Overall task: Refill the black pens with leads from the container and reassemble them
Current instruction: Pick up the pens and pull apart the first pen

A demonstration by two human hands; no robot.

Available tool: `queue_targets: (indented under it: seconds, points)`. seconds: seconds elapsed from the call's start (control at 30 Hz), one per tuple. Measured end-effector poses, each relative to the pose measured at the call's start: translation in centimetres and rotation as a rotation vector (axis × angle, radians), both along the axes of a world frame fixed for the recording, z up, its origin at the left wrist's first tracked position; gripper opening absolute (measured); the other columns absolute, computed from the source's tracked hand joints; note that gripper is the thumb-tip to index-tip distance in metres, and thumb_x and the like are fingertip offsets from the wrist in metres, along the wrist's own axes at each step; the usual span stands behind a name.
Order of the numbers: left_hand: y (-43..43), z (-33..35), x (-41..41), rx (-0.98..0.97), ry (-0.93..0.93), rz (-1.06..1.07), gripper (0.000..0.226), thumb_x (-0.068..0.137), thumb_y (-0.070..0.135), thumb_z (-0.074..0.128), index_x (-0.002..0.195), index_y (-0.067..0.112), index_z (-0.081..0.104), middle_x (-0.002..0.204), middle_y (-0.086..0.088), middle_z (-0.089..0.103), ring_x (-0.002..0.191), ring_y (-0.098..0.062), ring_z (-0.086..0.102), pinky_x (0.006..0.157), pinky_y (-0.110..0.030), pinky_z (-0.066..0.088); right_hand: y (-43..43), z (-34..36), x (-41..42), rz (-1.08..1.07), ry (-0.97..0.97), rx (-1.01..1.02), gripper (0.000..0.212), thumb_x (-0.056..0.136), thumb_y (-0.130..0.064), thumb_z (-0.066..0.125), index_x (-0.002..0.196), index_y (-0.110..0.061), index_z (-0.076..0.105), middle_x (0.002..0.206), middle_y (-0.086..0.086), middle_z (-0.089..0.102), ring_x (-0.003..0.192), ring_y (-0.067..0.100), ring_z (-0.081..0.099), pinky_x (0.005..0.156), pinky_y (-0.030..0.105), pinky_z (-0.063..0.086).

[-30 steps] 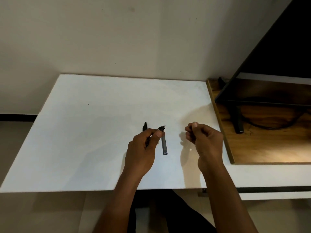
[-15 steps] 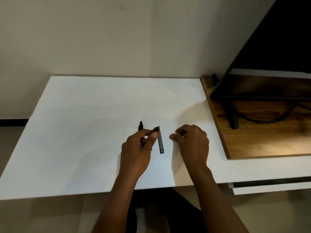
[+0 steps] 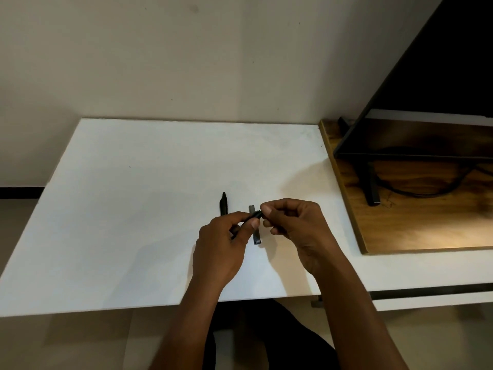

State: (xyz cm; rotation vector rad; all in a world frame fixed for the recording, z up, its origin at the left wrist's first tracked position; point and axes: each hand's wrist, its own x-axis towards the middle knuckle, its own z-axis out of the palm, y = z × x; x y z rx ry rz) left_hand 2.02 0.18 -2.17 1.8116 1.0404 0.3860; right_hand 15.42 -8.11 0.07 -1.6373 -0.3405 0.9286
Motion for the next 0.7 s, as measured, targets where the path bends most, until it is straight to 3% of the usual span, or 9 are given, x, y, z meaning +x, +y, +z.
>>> queue_targets:
  seconds: [0.17, 0.27, 0.43, 0.57, 0.7]
  points:
    - [-0.4, 0.3, 0.3, 0.048, 0.019, -0.05, 0.03, 0.094, 0.047, 0.056, 0.112, 0.032, 0.075, 0.087, 0.007, 0.076, 0.08, -0.013, 0.068, 0.076, -0.035, 0.057, 0.0, -0.2, 0.1, -0.039, 0.058, -0.038, 0.01, 0.091, -0.006, 0.069, 0.096, 0.0, 0.076, 0.079, 0.015, 0.075, 0.063, 0.015, 0.07, 0.066, 0.021, 0.06]
    - [-0.8, 0.4, 0.6, 0.05, 0.002, -0.044, 0.027, 0.096, 0.044, 0.056, 0.108, 0.03, 0.076, 0.079, 0.009, 0.072, 0.073, -0.012, 0.065, 0.072, -0.033, 0.056, 0.1, -0.2, -0.1, -0.116, 0.121, -0.016, 0.009, 0.092, -0.006, 0.068, 0.087, -0.003, 0.075, 0.072, 0.01, 0.074, 0.059, 0.013, 0.07, 0.064, 0.021, 0.06]
    - [-0.3, 0.1, 0.1, -0.007, -0.018, 0.014, 0.022, 0.095, 0.042, 0.059, 0.106, 0.034, 0.077, 0.075, 0.007, 0.072, 0.073, -0.016, 0.069, 0.073, -0.042, 0.059, -1.4, 0.2, 2.2, -0.435, 0.048, -0.013, 0.013, 0.094, -0.005, 0.067, 0.082, -0.006, 0.073, 0.068, 0.005, 0.07, 0.057, 0.013, 0.067, 0.057, 0.019, 0.058]
    - [0.2, -0.1, -0.4, -0.007, -0.052, 0.078, 0.018, 0.094, 0.042, 0.061, 0.1, 0.037, 0.077, 0.067, 0.008, 0.071, 0.066, -0.015, 0.068, 0.069, -0.045, 0.06, -2.5, 0.2, 3.0, -0.19, -0.196, -0.182, 0.011, 0.089, -0.005, 0.073, 0.08, -0.012, 0.075, 0.072, 0.008, 0.074, 0.064, 0.019, 0.07, 0.067, 0.029, 0.062]
    - [0.0, 0.0, -0.2, -0.041, -0.069, 0.111, 0.016, 0.094, 0.041, 0.061, 0.096, 0.035, 0.076, 0.064, 0.008, 0.069, 0.063, -0.016, 0.065, 0.065, -0.051, 0.059, -1.9, -0.2, 2.1, 0.034, -0.368, -0.4, 0.016, 0.084, -0.01, 0.078, 0.07, -0.019, 0.075, 0.062, 0.005, 0.075, 0.054, 0.011, 0.068, 0.072, 0.033, 0.063]
